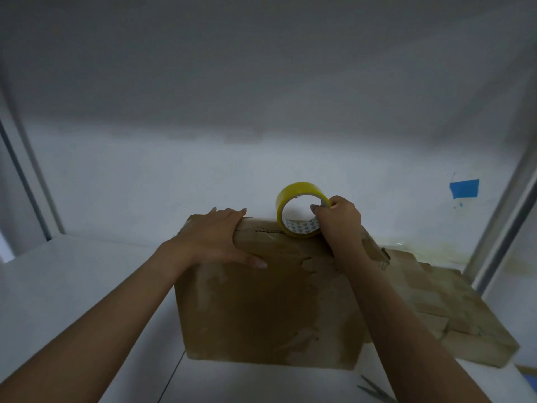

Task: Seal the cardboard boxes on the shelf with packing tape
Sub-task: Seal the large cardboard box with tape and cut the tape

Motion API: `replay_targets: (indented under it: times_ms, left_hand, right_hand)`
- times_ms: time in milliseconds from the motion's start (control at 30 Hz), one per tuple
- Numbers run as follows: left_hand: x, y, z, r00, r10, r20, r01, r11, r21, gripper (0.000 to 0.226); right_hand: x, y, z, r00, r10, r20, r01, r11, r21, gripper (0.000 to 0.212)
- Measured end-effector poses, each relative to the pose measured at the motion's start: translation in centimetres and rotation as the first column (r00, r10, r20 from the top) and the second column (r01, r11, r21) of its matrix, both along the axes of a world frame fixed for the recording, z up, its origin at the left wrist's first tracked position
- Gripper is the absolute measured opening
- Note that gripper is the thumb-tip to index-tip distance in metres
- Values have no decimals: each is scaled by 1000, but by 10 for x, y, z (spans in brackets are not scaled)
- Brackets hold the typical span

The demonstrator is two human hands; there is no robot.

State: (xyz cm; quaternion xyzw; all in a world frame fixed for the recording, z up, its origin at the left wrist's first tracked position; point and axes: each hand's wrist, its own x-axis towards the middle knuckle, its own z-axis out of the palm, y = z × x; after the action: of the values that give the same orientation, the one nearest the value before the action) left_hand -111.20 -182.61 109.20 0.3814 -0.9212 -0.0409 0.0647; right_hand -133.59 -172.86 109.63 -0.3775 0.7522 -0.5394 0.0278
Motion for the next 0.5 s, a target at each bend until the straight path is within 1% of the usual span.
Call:
replay_targets:
  times_ms: [133, 233, 300, 367, 433, 500]
  left_hand:
    - [1, 1, 0, 1000, -26, 1, 26, 999, -44, 136]
    - [1, 0, -2, 1000, -30, -3, 30, 997, -65, 136]
    - [2, 0, -3, 1000, -22, -8, 21, 997, -68, 136]
    - [2, -1, -4, 1000, -17, -9, 17, 997, -69, 137]
    - [2, -1, -3, 1000, -15, -5, 14, 998, -63, 134]
    - [1, 0, -2, 1000, -12, -2, 12, 998, -55, 133]
  right_hand:
    - [0, 0, -2, 1000, 0, -4, 0, 1000, -15, 34]
    - [0, 2, -2, 999, 10, -40, -10, 1000, -5, 29]
    - [0, 3, -1, 992, 73, -100, -68, 996, 53, 21]
    - [-2, 6, 2, 972, 130, -196, -105, 985, 136, 12]
    - [-6, 9, 6, 956, 142, -257, -104, 983, 154, 6]
    - [-10, 13, 10, 952, 155, -262, -121, 983, 141, 5]
